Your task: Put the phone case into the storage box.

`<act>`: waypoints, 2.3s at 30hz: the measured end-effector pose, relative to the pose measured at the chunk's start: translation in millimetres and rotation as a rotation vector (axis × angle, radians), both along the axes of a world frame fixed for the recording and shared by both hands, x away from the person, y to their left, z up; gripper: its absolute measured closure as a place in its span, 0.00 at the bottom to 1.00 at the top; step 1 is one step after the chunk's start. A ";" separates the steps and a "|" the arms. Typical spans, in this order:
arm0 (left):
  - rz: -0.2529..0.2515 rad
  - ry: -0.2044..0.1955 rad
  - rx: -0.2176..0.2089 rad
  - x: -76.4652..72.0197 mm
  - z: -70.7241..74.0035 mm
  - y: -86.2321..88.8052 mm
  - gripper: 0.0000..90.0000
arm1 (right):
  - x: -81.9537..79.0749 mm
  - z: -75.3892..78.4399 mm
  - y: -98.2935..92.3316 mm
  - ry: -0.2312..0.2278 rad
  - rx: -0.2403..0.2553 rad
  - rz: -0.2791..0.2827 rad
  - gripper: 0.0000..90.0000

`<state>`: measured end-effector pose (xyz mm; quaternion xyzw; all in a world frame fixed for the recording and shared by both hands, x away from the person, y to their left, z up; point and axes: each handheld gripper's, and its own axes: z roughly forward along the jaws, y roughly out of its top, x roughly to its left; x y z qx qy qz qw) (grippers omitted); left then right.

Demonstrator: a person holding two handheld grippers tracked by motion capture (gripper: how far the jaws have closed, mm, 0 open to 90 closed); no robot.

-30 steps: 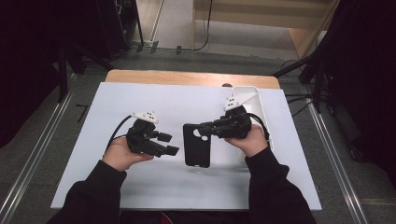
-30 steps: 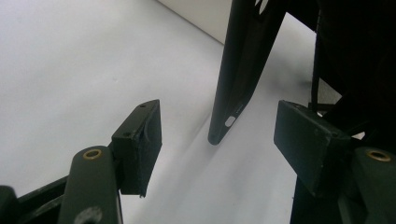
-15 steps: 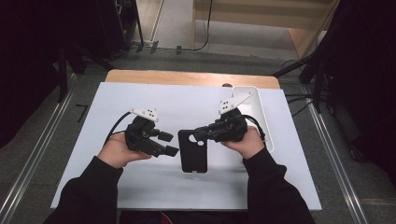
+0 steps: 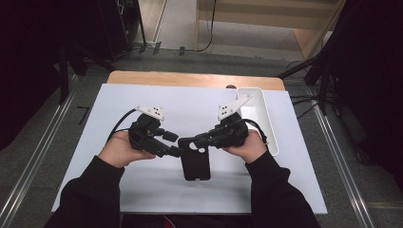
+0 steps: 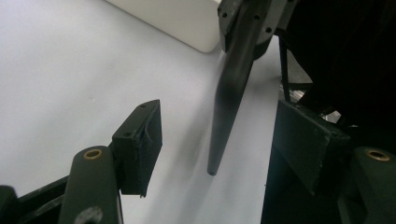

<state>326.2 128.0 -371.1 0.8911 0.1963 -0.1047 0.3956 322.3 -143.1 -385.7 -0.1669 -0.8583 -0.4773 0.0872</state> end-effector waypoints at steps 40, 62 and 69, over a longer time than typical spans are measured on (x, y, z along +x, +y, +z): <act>-0.095 0.052 0.041 -6.4 7.2 -10.4 0.88 | 0.6 -4.6 8.9 0.080 -0.001 0.079 0.81; -0.011 0.072 0.047 -1.0 14.6 6.6 0.87 | 0.9 0.9 -7.1 0.064 -0.032 -0.011 0.59; 0.018 0.068 0.043 -0.3 17.5 11.6 0.87 | -1.4 -2.4 -9.4 0.017 -0.039 -0.036 0.53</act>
